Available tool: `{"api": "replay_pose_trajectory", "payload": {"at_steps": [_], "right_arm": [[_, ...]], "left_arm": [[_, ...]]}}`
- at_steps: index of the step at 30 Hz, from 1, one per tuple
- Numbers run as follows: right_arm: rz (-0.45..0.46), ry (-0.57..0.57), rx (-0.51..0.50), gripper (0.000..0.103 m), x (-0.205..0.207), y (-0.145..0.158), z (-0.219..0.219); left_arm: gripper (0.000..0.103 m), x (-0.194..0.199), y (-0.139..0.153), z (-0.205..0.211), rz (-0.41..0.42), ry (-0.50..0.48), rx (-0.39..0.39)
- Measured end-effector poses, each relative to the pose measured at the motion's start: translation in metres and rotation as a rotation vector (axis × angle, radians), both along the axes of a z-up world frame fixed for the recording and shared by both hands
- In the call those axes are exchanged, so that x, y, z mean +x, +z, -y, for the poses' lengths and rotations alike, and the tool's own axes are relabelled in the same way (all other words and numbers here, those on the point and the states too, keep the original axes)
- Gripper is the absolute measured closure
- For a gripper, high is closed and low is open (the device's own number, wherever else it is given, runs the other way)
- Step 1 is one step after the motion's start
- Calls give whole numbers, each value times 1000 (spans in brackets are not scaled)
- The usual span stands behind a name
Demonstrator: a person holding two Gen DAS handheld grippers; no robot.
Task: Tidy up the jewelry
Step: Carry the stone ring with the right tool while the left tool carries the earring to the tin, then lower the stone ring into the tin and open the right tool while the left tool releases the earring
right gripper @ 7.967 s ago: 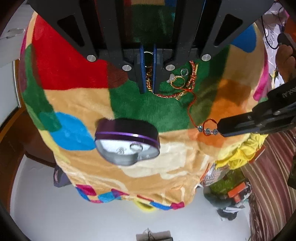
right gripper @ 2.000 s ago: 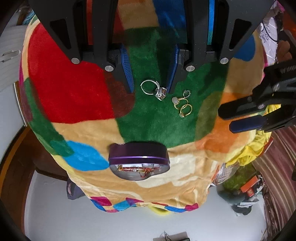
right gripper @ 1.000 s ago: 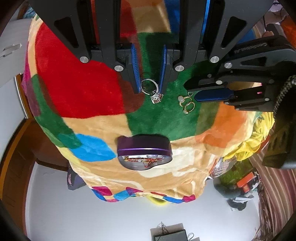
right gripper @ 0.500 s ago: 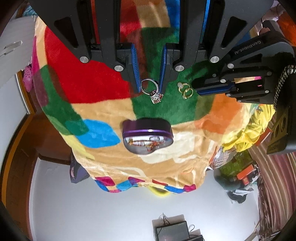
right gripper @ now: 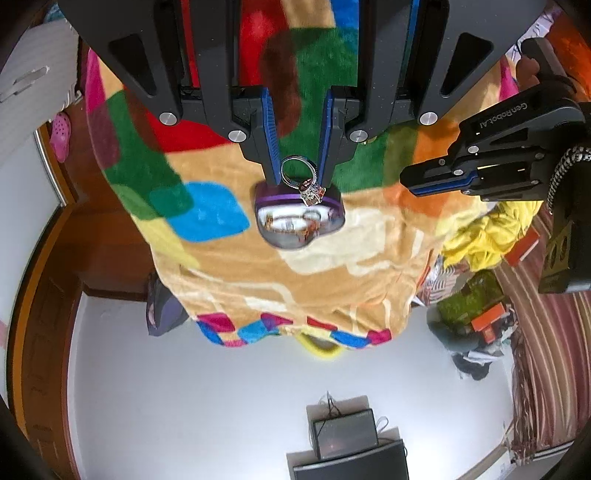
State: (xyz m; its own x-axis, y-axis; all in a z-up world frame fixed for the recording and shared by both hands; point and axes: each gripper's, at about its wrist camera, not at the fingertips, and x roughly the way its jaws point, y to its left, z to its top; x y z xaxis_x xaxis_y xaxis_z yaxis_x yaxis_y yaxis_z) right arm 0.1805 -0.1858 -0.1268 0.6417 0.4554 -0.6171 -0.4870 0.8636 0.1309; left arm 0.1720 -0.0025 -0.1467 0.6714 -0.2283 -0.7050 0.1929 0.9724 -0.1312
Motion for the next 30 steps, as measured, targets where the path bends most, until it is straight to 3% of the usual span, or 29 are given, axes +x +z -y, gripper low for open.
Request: {"api": "replay_pose_trajectory", "payload": {"at_steps": [16,30], "right_arm": [[71,-4,54,85,23,20,-6],[27,-9,51,85,56,3,-12]], "left_arm": [[95,31,23,-5,80,0,-22],[95,69,4,-6,49,-5,-39]]}}
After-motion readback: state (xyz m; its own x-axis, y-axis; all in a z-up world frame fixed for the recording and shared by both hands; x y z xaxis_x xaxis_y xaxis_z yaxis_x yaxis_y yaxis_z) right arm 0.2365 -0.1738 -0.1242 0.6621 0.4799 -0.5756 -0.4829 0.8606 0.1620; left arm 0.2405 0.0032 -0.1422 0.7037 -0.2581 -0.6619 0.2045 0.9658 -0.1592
